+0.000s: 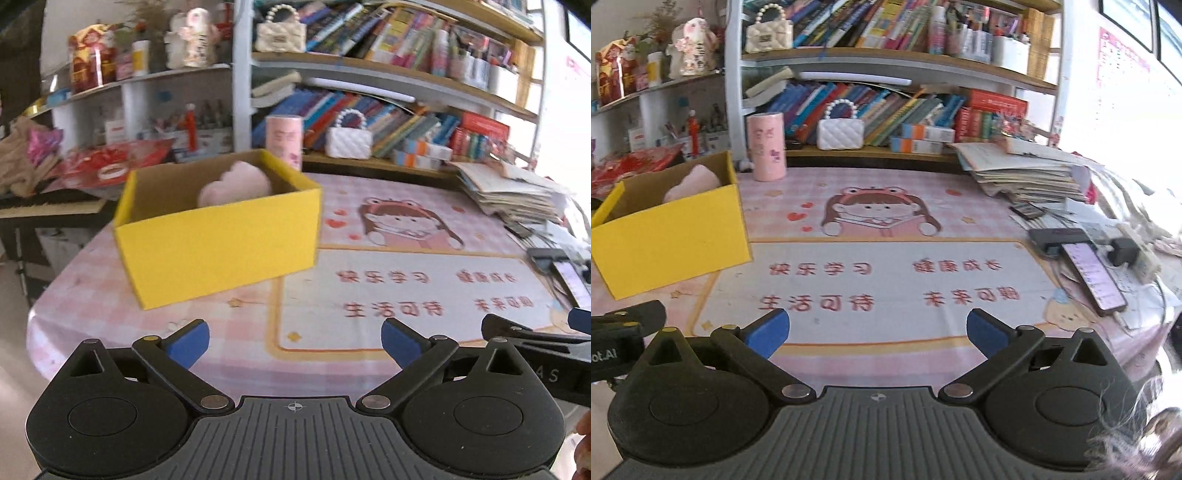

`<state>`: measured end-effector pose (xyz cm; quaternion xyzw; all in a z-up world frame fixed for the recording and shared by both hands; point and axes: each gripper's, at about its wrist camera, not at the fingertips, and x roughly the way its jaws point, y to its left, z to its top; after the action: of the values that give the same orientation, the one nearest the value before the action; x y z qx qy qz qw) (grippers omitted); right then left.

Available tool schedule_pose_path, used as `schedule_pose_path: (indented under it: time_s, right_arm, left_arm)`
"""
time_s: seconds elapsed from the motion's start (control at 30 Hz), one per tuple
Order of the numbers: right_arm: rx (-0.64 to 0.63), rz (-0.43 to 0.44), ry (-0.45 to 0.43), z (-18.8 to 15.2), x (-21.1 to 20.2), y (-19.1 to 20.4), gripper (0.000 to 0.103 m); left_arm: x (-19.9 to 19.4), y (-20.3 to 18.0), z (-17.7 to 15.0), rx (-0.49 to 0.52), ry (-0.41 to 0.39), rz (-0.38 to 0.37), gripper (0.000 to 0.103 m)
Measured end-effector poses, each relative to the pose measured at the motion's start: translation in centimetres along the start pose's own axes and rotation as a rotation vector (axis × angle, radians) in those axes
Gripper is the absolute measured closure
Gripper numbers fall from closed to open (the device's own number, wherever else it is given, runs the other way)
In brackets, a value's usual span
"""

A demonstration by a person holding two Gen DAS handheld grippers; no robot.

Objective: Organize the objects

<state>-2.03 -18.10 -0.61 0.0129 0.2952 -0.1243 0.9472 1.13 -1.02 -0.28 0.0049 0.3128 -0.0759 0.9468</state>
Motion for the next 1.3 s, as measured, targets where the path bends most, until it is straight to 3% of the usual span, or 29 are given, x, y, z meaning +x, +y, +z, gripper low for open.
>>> schedule_pose_path:
  time_s: [0.17,0.47,1.3]
  right_arm:
    - [0.017,-0.047,0.011,-0.5,-0.4,-1.8,0.000]
    - [0.052,-0.083,0.027,-0.6,-0.2,-4.4,0.000]
    - [-0.010,-0.066,0.045,-0.6,0.3,-2.0,0.000]
  left_arm:
    - [0.2,-2.2,0.1,0.049,0.000,-0.016,0.002]
    - [0.8,-4.9,-0.1,0.108,0.023,0.028,0.002]
    - [0.8,-4.4,-0.2,0.069,0.038,0.165,0.002]
